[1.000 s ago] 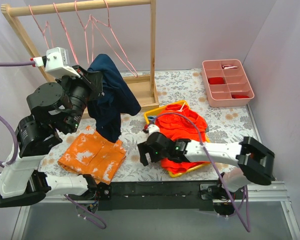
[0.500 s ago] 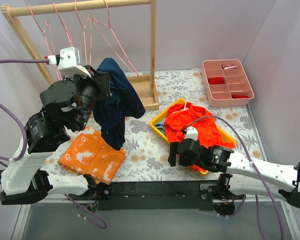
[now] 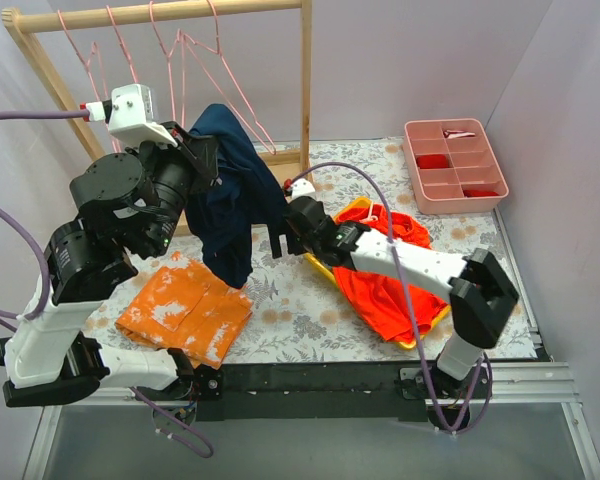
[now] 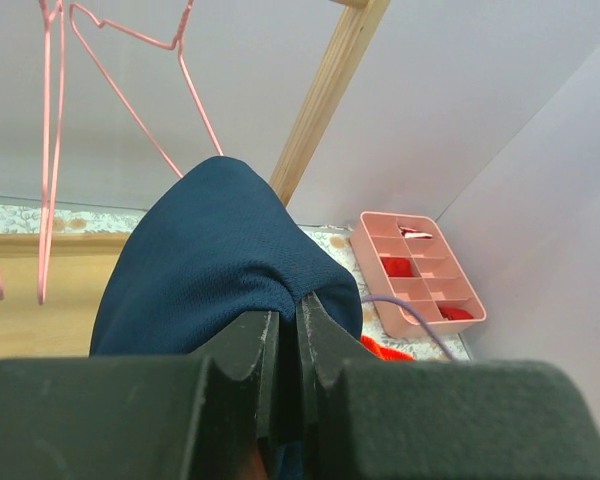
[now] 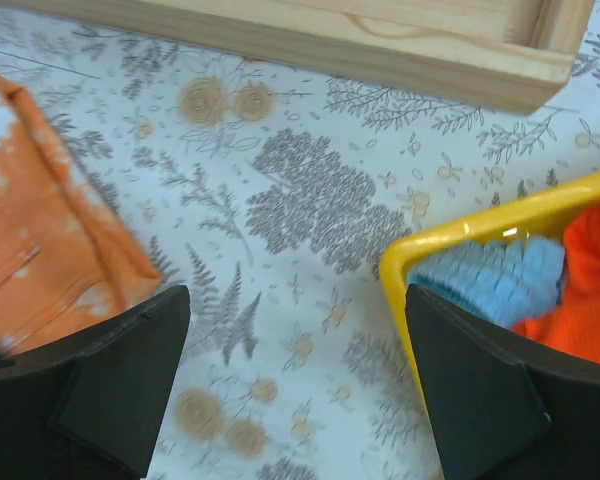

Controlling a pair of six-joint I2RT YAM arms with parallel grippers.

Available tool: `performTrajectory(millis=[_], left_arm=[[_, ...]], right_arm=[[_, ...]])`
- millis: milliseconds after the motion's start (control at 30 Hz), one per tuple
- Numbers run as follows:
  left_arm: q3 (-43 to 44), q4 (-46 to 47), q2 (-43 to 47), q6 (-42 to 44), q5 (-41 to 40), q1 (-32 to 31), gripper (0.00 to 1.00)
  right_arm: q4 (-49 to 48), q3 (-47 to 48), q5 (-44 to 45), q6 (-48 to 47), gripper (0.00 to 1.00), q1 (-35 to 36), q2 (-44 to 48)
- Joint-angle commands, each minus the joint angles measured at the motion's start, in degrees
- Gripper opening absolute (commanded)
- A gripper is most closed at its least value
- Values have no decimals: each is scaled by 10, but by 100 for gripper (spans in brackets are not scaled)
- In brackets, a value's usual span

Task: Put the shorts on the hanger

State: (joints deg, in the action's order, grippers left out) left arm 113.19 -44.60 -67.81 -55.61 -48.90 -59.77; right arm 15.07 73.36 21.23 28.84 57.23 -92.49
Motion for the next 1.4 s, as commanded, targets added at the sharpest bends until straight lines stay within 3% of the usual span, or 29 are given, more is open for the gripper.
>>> performTrajectory(millis=[0, 100, 300, 400, 667, 900, 1200, 1367], left_arm=[[32, 16, 2, 8, -1, -1, 0], [32, 14, 7, 5, 0, -1, 0], [21, 14, 9, 2, 7, -1, 0], [9, 21, 15, 3, 7, -1, 0], [-29, 36, 30, 3, 5, -1, 0], [-47, 39, 37, 3, 4, -1, 0], [-92, 9, 23, -39, 47, -1, 0], [-138, -1, 18, -84, 92, -1, 0]], right_arm=[[-86, 44, -64, -102, 96, -54, -83], [-144, 48, -116, -134, 96, -72, -124], [-130, 71, -153, -159, 95, -72, -184], [-126, 23, -164, -135, 94, -69, -171], [-121, -201, -105, -23, 94, -56, -18], [-59, -322, -74, 55, 94, -51, 122], [104, -357, 6, 148, 95, -51, 238], [92, -373, -12, 145, 95, -51, 325]])
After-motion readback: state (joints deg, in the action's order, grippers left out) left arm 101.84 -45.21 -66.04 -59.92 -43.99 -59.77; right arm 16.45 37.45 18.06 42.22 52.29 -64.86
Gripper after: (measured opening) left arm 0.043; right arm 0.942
